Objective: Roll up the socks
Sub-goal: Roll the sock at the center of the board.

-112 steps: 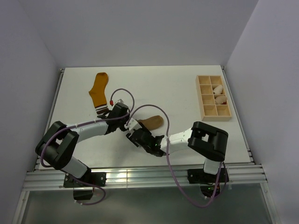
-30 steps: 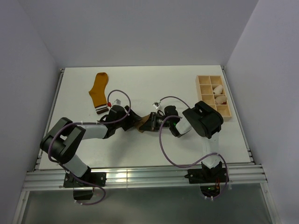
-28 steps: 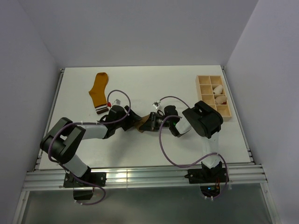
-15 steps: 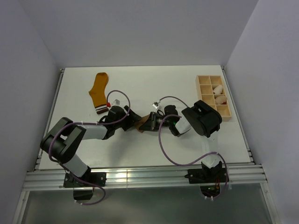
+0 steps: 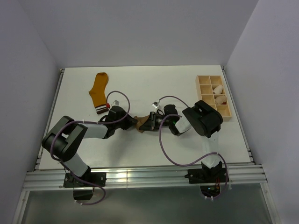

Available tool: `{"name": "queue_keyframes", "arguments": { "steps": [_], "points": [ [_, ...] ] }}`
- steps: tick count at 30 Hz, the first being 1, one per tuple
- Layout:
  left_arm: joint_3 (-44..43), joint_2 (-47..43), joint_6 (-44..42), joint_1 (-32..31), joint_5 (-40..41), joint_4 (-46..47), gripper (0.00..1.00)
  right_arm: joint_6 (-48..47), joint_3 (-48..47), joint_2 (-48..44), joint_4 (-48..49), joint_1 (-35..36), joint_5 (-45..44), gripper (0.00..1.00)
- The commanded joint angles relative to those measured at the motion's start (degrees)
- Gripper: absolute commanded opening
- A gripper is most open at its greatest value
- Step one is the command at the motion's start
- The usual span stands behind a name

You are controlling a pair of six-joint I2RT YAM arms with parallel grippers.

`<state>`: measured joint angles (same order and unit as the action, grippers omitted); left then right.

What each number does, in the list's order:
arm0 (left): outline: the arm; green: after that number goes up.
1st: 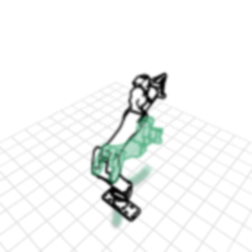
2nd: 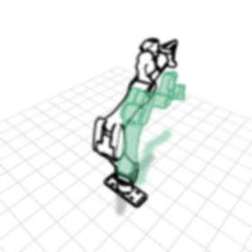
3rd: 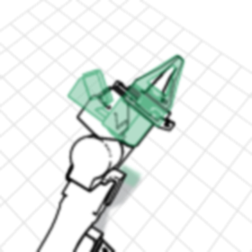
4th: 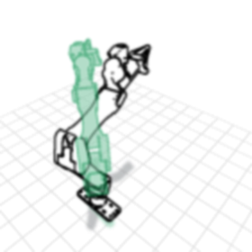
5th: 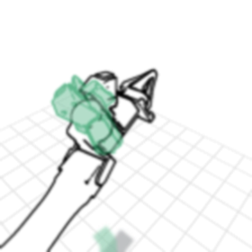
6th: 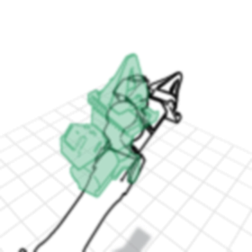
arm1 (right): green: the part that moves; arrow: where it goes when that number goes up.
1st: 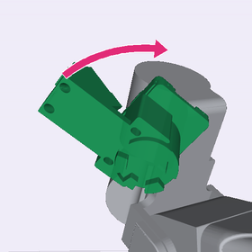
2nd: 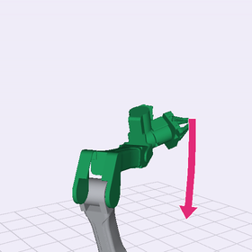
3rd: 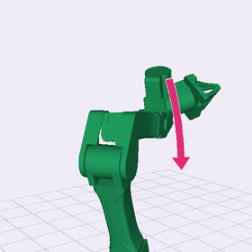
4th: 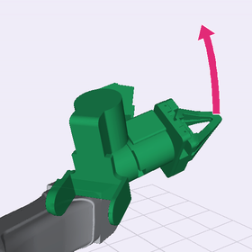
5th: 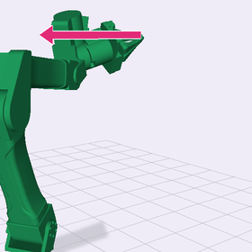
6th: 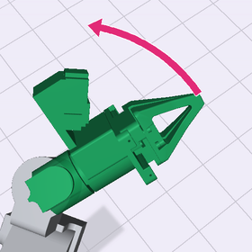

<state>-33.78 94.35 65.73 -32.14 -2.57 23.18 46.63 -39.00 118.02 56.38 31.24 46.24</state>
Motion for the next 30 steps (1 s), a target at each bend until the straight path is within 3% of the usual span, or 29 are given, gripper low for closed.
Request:
{"name": "queue_keyframes", "arguments": {
  "steps": [1, 3, 6, 12, 18, 30],
  "points": [
    [-0.67, 1.63, -1.58, -0.03, 2.30, -9.20, 0.01, -5.84, 1.12, -2.51, -13.64, 0.22, -4.92, 0.12],
    [-1.46, 1.37, -2.01, -0.12, 2.30, -10.78, 0.00, -9.44, 1.56, -5.24, -16.72, 0.48, -9.03, 0.20],
    [-3.31, 0.76, -2.80, -0.29, 2.30, -14.73, 0.00, -14.54, 2.09, -12.09, -23.58, 1.71, -14.67, 0.43],
    [-7.70, 0.57, -4.47, -1.17, 5.90, -22.91, 0.00, -25.26, 1.13, -25.46, -35.45, 8.82, -35.93, 0.63],
    [-11.66, 1.80, -6.14, -2.31, 6.87, -28.80, 0.00, -34.76, -0.81, -29.77, -38.19, 18.58, -52.11, 0.67],
    [-15.53, 2.95, -7.55, -2.84, 6.70, -33.11, 0.00, -49.26, -5.20, -23.37, -34.14, 28.16, -65.04, 0.67]
  ]
}}
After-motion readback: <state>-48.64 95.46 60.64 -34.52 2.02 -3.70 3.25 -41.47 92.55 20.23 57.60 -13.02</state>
